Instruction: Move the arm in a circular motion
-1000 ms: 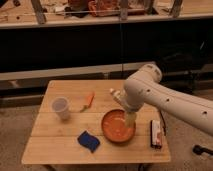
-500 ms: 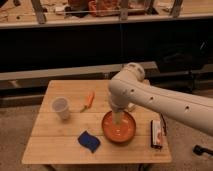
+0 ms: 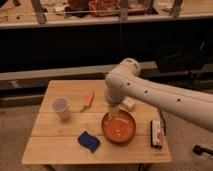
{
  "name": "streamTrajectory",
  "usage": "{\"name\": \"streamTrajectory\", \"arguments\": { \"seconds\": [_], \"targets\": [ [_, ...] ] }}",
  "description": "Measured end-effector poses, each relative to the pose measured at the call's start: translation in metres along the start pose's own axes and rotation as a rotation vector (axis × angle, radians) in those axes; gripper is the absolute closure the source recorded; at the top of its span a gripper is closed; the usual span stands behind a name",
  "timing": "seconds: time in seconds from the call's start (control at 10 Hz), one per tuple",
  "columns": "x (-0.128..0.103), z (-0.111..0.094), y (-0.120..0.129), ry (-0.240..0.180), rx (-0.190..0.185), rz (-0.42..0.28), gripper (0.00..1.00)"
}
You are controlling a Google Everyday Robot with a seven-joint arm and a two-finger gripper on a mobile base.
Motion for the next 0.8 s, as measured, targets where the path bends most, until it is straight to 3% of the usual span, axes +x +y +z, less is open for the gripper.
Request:
{"name": "streamTrajectory", "arguments": {
  "seconds": [0.5,0.8],
  "targets": [
    [0.017,0.014,-0.029,-0.025,0.016,0.083,0.2],
    [0.02,0.017,-0.032,-0.04,0.013,0.121,0.2]
  ]
}}
